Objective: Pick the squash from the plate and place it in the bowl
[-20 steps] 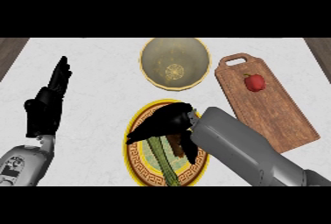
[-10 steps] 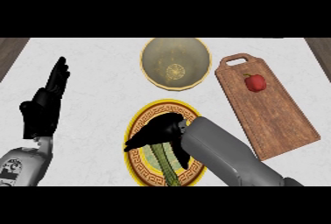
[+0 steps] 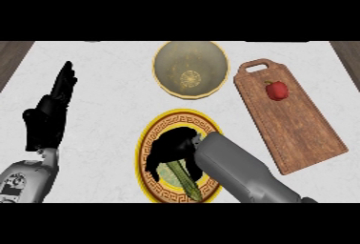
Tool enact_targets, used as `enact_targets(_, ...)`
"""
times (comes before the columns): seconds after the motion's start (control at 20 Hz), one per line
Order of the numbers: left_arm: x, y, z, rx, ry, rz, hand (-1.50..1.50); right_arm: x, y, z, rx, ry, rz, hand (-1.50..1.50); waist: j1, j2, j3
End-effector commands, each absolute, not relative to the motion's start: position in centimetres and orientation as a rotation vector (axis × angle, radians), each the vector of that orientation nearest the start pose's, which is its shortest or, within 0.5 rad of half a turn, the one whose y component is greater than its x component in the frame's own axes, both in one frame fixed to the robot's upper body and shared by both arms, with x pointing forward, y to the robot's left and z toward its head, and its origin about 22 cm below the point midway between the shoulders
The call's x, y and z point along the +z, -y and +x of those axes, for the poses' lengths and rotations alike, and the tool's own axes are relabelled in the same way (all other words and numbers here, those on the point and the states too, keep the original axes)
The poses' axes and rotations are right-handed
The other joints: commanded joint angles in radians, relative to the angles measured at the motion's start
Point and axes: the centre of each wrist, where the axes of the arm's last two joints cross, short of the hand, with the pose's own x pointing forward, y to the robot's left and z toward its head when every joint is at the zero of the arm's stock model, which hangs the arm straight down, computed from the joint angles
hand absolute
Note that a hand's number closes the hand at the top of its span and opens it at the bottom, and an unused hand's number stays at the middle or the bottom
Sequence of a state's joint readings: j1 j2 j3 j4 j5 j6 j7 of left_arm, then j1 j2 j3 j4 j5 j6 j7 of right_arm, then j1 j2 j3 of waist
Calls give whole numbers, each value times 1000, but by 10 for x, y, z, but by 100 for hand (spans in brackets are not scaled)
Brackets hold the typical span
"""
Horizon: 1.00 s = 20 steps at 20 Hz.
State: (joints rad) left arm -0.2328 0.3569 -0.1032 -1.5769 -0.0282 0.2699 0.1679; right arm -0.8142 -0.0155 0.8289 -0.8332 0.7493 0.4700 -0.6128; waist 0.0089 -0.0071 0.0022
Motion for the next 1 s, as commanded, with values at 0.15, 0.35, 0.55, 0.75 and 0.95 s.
enact_targets(0.15, 82, -267, 287, -165, 1658, 384, 0, -8, 26, 324, -2952, -1836, -757, 150, 1, 9, -2)
enact_targets(0.35, 94, -268, 283, -176, 1639, 396, 0, 0, 33, 324, -2920, -1897, -835, 150, -3, 6, -2)
enact_targets(0.55, 79, -260, 280, -161, 1658, 402, 0, 3, 32, 320, -2801, -1982, -814, 150, -4, 7, -2)
enact_targets(0.75, 77, -258, 288, -195, 1643, 370, 0, 14, 20, 304, -3072, -2370, -240, 150, 23, -4, -4)
enact_targets(0.95, 73, -253, 286, -198, 1637, 366, 0, 18, 23, 302, -3068, -2670, 138, 150, 35, -12, -3)
